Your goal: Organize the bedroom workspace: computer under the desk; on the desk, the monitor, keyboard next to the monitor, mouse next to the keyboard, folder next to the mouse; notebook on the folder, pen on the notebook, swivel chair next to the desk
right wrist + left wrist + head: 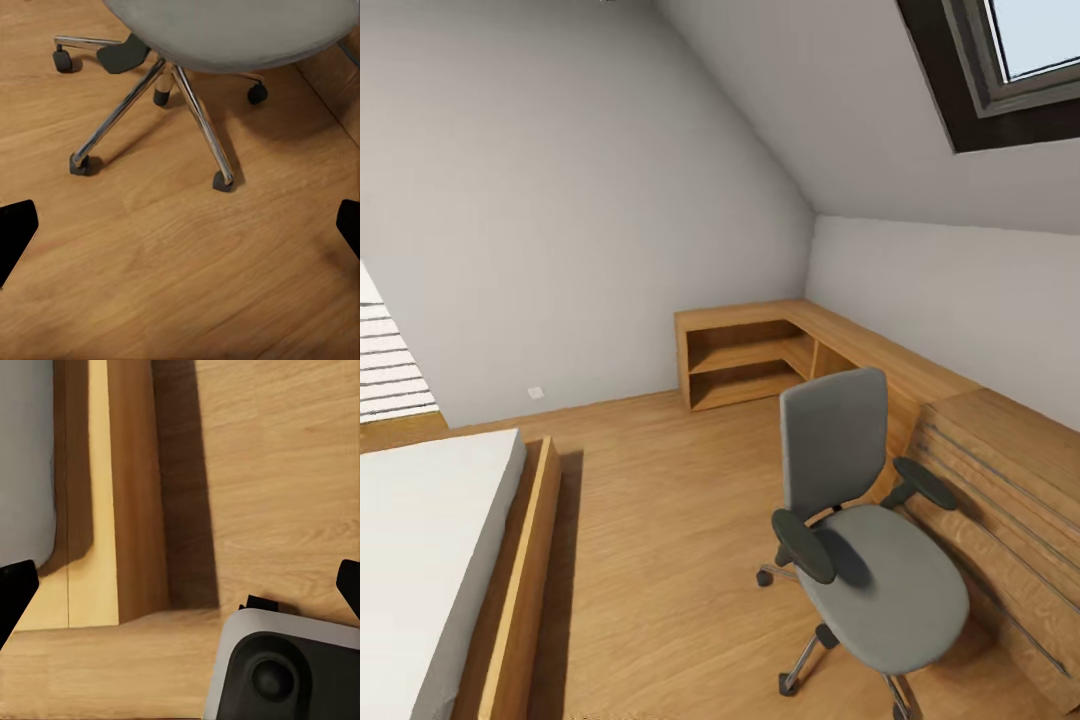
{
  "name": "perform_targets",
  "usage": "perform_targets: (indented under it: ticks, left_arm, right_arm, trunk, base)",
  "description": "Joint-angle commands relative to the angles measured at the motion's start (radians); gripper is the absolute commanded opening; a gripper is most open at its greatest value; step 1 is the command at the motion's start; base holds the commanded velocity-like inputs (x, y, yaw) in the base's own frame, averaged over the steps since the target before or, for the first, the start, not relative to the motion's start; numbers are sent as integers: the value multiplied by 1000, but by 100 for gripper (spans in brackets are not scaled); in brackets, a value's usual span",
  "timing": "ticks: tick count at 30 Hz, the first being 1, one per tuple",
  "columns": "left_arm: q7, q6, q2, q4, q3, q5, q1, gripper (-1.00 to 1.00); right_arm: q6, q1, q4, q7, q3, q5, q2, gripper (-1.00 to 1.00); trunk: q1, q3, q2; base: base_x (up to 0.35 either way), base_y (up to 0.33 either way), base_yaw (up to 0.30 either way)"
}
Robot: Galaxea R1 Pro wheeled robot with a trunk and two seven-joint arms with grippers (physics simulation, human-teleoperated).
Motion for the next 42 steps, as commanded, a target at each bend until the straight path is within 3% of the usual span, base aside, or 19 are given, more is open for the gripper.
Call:
perform_targets:
  ticks: [1,14,23,38,42]
  left_arm:
    - [6,-1,1,-2,-9,7,0,100]
    - [6,-1,1,-2,-8,7,0,100]
    - [6,-2,1,-2,-6,7,0,100]
    - [6,-5,-1,-2,-5,7,0,100]
    - [6,-37,-3,-5,-9,7,0,100]
  right_arm:
    - [-3,0,0,-2,9,-11,0,100]
    - [-4,0,-4,-7,1,-16,0,100]
    - [-7,0,-5,-6,2,-101,0,100]
    - [-7,0,-7,-6,2,-107,0,100]
    - [-7,0,-8,-5,2,-104,-1,100]
  trunk:
    - [0,-1,-1]
    - [0,3,-1]
    - [0,13,-1]
    - [0,31,-1]
    - [0,36,-1]
  base:
    - [1,0,284]
    - [0,0,277]
    - [0,0,219]
    - [0,0,194]
    - [0,0,191]
